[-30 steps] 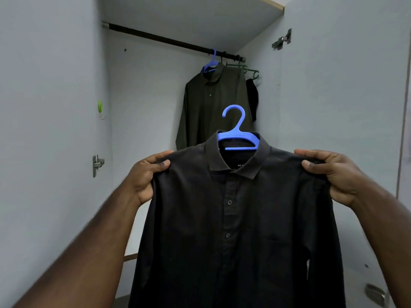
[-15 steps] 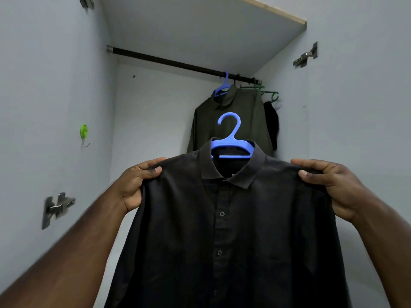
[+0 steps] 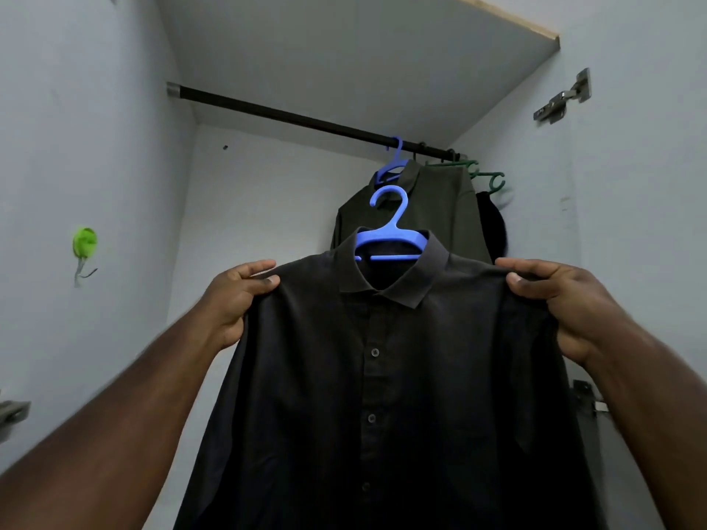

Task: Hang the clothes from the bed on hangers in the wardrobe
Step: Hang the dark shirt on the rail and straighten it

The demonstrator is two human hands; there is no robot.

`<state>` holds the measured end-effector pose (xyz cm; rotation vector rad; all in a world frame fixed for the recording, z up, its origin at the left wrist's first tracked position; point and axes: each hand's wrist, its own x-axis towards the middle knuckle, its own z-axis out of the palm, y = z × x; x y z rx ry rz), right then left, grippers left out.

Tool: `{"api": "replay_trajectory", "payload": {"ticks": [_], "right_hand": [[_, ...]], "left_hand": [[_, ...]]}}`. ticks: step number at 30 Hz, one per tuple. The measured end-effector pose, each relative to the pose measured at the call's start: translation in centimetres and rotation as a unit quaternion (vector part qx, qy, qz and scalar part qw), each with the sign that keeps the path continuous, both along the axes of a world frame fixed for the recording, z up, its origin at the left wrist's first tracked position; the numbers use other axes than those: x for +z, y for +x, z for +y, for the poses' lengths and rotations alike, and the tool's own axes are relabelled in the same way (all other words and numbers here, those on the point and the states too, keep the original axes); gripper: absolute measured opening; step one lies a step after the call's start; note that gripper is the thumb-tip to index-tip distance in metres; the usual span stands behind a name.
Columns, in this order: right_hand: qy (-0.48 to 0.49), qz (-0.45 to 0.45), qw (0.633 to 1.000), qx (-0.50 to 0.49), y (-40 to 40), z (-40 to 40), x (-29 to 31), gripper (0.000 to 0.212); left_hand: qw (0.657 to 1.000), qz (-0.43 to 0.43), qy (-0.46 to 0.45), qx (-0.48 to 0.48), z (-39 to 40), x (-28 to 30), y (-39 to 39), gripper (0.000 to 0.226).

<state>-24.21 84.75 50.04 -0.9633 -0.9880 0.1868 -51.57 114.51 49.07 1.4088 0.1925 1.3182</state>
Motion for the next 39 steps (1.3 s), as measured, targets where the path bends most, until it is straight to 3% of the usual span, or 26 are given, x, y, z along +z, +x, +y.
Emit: {"api": "replay_trajectory", "payload": {"ticks": [3, 5, 7, 11, 15, 18, 22, 25, 27, 39], "right_hand": [[0.014, -0.01, 1.0, -0.019, 0.1, 2.5, 1.5, 0.028], [0.023, -0.015, 0.999, -0.033, 0.3, 4.3, 2.5, 0.028], [0.031, -0.018, 0.998, -0.048, 0.4, 6.5, 3.4, 0.027], [0.047, -0.026, 0.996, -0.076, 0.5, 10.7, 5.2, 0.024], [0.064, -0.038, 0.99, -0.119, 1.0, 14.3, 7.8, 0.023], [0.074, -0.043, 0.987, -0.139, 1.4, 16.7, 9.8, 0.022], [0.091, -0.049, 0.981, -0.165, 1.8, 19.3, 12.2, 0.021], [0.1, -0.058, 0.977, -0.181, 2.2, 21.3, 13.6, 0.021], [0.109, -0.061, 0.974, -0.188, 2.2, 22.5, 14.4, 0.021], [0.135, -0.089, 0.966, -0.202, 6.1, 28.2, 21.2, 0.024]], "left_hand": [[0.987, 0.023, 0.074, 0.142, 2.6, 1.2, 1.7, 0.044], [0.938, 0.086, 0.166, 0.293, 3.9, 1.7, 2.6, 0.052], [0.892, 0.086, 0.245, 0.371, 4.8, 1.8, 3.8, 0.053], [0.877, 0.045, 0.353, 0.322, 6.7, 2.5, 7.6, 0.052], [0.876, 0.049, 0.401, 0.263, 8.7, 3.3, 11.2, 0.06], [0.906, 0.033, 0.368, 0.208, 11.1, 4.3, 13.1, 0.06], [0.974, -0.101, 0.202, 0.017, 12.9, 6.5, 14.2, 0.046], [0.972, -0.149, 0.059, -0.173, 14.2, 7.9, 14.1, 0.044], [0.962, -0.143, 0.018, -0.231, 15.6, 8.4, 14.0, 0.049], [0.962, -0.115, -0.016, -0.248, 21.4, 11.8, 18.7, 0.066]]}}
